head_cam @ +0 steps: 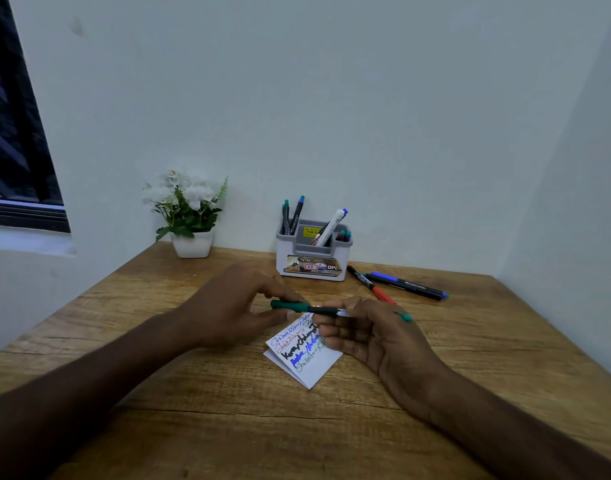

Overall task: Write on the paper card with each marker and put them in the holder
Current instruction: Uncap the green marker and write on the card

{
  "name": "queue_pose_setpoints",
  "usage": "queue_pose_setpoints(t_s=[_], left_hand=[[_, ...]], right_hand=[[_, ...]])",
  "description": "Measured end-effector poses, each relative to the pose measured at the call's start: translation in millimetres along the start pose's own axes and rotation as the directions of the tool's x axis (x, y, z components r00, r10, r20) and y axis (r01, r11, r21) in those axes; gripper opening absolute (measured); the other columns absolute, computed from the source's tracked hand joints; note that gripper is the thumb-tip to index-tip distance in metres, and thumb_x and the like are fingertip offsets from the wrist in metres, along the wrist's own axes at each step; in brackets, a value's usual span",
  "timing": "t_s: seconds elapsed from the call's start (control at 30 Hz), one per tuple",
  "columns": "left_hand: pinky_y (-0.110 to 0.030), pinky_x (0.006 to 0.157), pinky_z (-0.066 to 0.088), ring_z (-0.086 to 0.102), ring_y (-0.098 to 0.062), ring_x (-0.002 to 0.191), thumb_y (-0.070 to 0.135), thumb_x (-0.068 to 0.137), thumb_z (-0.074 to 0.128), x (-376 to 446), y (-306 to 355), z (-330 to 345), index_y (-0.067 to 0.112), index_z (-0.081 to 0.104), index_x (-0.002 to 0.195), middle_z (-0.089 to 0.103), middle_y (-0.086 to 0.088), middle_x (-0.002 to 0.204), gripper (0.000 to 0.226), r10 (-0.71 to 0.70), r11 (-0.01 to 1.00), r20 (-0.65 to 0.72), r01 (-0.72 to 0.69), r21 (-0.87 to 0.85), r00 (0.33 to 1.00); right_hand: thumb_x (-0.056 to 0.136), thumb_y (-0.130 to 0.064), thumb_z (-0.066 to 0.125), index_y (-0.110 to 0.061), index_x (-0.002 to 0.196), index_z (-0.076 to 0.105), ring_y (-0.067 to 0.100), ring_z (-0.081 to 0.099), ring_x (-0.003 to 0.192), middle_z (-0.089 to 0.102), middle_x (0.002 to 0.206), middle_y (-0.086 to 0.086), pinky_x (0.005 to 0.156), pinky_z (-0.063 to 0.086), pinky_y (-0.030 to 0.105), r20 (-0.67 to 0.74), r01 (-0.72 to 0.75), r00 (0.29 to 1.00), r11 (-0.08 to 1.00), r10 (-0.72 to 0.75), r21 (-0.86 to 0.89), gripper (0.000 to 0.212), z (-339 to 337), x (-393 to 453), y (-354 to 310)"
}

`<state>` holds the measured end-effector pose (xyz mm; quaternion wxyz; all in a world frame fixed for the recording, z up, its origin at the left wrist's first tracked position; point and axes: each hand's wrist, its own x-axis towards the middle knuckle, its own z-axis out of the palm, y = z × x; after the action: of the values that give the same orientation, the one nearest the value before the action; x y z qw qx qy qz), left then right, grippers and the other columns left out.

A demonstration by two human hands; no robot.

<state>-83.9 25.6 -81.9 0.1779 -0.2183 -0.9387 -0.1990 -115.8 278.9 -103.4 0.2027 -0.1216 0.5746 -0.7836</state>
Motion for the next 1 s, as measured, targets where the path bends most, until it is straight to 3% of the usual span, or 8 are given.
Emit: queue_pose_setpoints(t_s=[0.17,0.3,0.4,0.5,0.7,0.83,0.9,1.0], left_hand=[[-0.03,0.068,0.049,0.061,-0.003,0.087,0.043,0.095,0.073,2,11,3,0.038,0.077,0.122,0.071,0.018,0.097,0.028,0.057,0.997,0.03,-0.058,0.05,0.998],[-0.015,0.06,0.029,0.05,-0.001,0.076,0.043,0.097,0.069,5,22,10,0.036,0.079,0.117,0.069,0.014,0.088,0.024,0.154,0.97,0.012,-0.153,0.186,0.988],[-0.012,0.061,0.022,0.042,0.0,0.078,0.041,0.099,0.067,5,26,12,0.032,0.079,0.115,0.067,0.011,0.09,0.022,0.156,0.968,-0.02,-0.149,0.203,0.988],[-0.016,0.062,0.025,0.04,0.0,0.083,0.041,0.102,0.061,6,31,18,0.03,0.077,0.117,0.066,0.008,0.098,0.025,0.143,0.961,0.005,-0.14,0.237,0.99],[-0.027,0.069,0.042,0.059,-0.009,0.088,0.041,0.101,0.063,6,36,19,0.032,0.076,0.118,0.07,0.008,0.099,0.023,0.121,0.95,-0.011,-0.112,0.29,0.993],[-0.032,0.073,0.056,0.066,-0.005,0.083,0.038,0.098,0.069,12,26,16,0.03,0.06,0.124,0.075,0.011,0.097,0.028,-0.006,0.966,-0.114,0.036,0.256,0.993],[-0.023,0.065,0.055,0.064,0.005,0.071,0.032,0.093,0.077,19,16,9,0.028,0.053,0.122,0.072,0.014,0.082,0.038,-0.098,0.981,-0.21,0.13,0.141,0.973],[-0.015,0.069,0.056,0.069,0.008,0.072,0.034,0.093,0.077,39,7,-6,0.023,0.061,0.111,0.075,0.014,0.082,0.027,-0.199,0.979,-0.348,0.203,-0.027,0.916]], right_hand=[[0.085,-0.026,0.08,-0.01,0.107,0.086,0.018,0.078,0.088,0.083,0.102,0.021,0.09,0.065,0.035,0.043,0.092,0.995,0.977,-0.085,-0.193,0.028,0,0,5],[0.073,-0.031,0.086,-0.017,0.101,0.087,0.017,0.078,0.086,0.084,0.098,0.014,0.09,0.066,0.034,0.037,0.122,0.993,0.953,-0.116,-0.277,0.031,-2,1,8],[0.072,-0.027,0.09,-0.014,0.094,0.086,0.022,0.079,0.081,0.083,0.092,0.018,0.088,0.067,0.039,-0.005,0.133,0.99,0.953,-0.14,-0.273,0.026,-3,2,9],[0.073,-0.028,0.091,-0.015,0.09,0.086,0.025,0.081,0.082,0.083,0.09,0.015,0.085,0.067,0.04,-0.012,0.164,0.984,0.937,-0.176,-0.308,0.022,-2,1,9],[0.074,-0.027,0.092,-0.016,0.094,0.085,0.024,0.082,0.09,0.084,0.093,0.01,0.088,0.067,0.04,-0.015,0.147,0.987,0.931,-0.161,-0.333,0.023,-2,1,7],[0.08,-0.021,0.094,-0.019,0.117,0.074,0.014,0.082,0.095,0.085,0.099,0.0,0.082,0.065,0.027,0.026,0.125,0.992,0.883,-0.127,-0.452,0.042,1,1,7],[0.082,-0.022,0.093,-0.022,0.112,0.075,0.01,0.081,0.095,0.085,0.099,-0.004,0.083,0.064,0.023,0.038,0.138,0.99,0.843,-0.139,-0.52,0.035,1,0,8],[0.084,-0.023,0.091,-0.024,0.101,0.08,0.006,0.079,0.094,0.083,0.097,-0.008,0.08,0.062,0.019,0.073,0.162,0.986,0.799,-0.147,-0.579,0.02,1,0,9]])
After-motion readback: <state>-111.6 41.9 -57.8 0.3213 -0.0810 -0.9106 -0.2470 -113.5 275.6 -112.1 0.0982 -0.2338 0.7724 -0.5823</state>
